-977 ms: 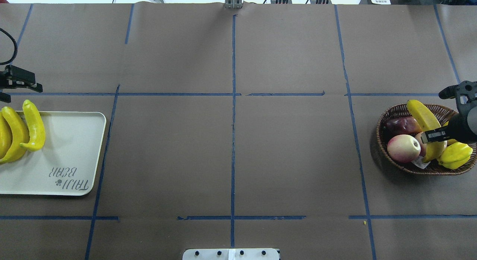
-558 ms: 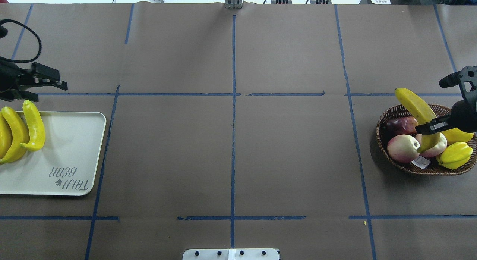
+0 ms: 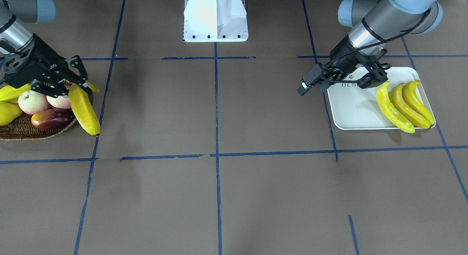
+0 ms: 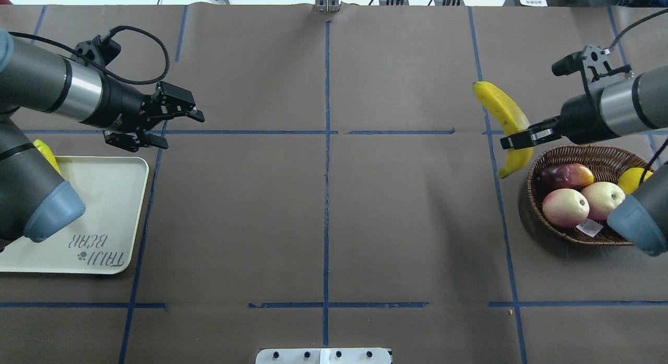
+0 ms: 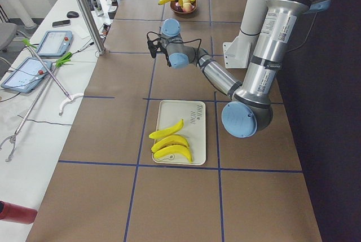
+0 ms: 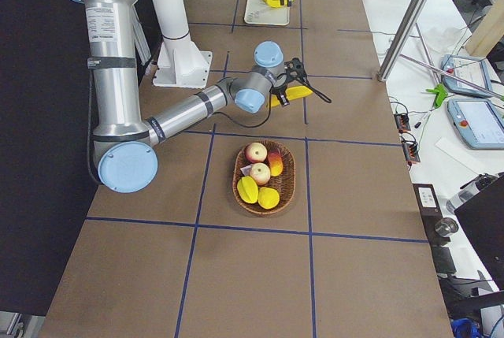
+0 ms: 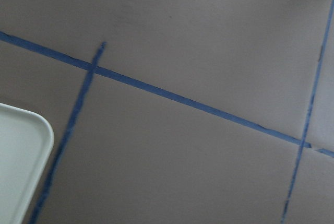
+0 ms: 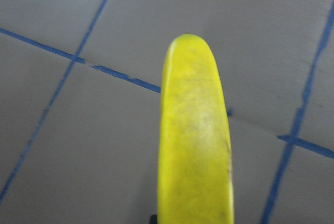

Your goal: Transfer all bananas from basket to plate

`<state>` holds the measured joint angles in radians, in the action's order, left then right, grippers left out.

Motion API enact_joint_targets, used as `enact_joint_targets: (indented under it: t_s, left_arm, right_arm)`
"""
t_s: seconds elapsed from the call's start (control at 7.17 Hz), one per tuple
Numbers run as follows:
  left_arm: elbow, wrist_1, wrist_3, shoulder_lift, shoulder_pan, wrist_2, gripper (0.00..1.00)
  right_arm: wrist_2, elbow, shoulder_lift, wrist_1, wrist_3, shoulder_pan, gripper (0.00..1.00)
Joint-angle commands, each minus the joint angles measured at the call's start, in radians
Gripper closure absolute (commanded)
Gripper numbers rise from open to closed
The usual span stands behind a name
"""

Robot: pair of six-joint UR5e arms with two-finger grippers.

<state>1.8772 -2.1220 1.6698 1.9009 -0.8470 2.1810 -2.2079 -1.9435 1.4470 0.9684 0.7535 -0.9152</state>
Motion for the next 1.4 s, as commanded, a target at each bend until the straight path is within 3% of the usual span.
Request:
enact_joint_targets:
  t_s: [0.0,0.14,0.42,0.7,1.26]
  left_arm:
    - [-0.012,-0.003,0.175,0.125,0.072,-0.103,0.0]
    - [-0.012,-0.004,0.217,0.163,0.125,-0.183,0.0]
    - [-0.02,-0.003,0.252,0.219,0.149,-0.196,0.0]
    - [-0.074,-0.003,0.284,0.269,0.17,-0.198,0.0]
    - [-0.139,-0.001,0.289,0.3,0.187,-0.198,0.01]
  right_arm:
    - [0.0,0.034,-0.171,-0.048,0.175,0.093,0.91]
    - [0.0,0.093,-0.285,-0.048,0.328,0.133,0.92]
    - [0.045,0.19,-0.429,-0.05,0.403,0.231,0.92]
    - [0.146,0.192,-0.464,-0.05,0.452,0.304,0.92]
    - [0.152,0.183,-0.493,-0.054,0.468,0.352,0.89]
